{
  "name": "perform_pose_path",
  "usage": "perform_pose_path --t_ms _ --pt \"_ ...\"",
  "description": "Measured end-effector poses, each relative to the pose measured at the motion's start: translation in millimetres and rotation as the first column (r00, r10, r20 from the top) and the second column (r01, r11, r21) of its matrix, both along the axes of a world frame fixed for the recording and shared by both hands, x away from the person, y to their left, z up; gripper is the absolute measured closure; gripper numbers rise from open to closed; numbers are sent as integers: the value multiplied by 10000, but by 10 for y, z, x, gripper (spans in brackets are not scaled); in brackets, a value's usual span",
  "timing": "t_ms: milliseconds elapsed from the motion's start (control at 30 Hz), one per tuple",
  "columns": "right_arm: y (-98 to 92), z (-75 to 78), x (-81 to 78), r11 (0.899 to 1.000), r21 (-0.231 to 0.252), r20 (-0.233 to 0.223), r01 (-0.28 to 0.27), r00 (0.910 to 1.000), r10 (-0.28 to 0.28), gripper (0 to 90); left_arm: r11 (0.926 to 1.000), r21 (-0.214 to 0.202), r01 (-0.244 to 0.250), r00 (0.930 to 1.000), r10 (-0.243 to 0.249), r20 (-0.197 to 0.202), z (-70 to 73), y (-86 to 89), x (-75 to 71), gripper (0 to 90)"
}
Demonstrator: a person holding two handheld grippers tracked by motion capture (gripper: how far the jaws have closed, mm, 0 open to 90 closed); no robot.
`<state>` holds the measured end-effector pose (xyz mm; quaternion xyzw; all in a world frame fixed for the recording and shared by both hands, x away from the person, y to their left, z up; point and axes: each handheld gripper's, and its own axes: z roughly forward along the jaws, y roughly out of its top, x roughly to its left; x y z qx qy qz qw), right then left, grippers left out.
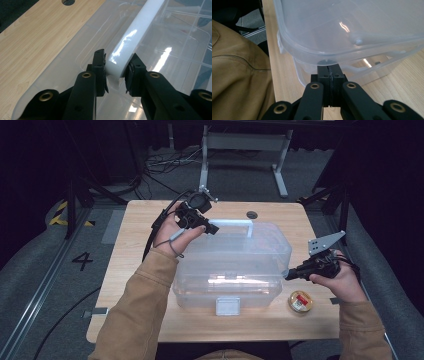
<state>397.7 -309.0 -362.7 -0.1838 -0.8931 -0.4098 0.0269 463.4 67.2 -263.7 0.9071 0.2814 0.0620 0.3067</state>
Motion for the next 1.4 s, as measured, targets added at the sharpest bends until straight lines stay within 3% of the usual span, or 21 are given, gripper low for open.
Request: perform_pose_path --t_ms 367,533,767,933,1267,1400 --pt "23 16 -15 9999 -70 -21 -129 9999 129 900 10000 96 16 10000 -16 -68 5 -8 -4 728" --pt "12 10 -9 9999 5 -80 -114 9999 114 900 9999 150 83 10000 -84 28 44 14 -70 608" --pt "-1 25 12 9996 275 -10 -58 10000 58 900 9987 -313 -398 9971 417 644 214 200 -242 534" --pt "-16 65 30 9986 522 132 31 9999 -38 900 9966 -620 -548 9923 612 1072 319 339 -390 556" --pt "-37 123 73 9935 1117 399 242 9988 -288 900 9858 -1572 -590 9901 778 1165 442 557 -619 627" --pt "-54 144 85 9884 1427 542 517 9967 -599 900 9853 -1673 -357 9916 557 1165 463 594 -726 673"
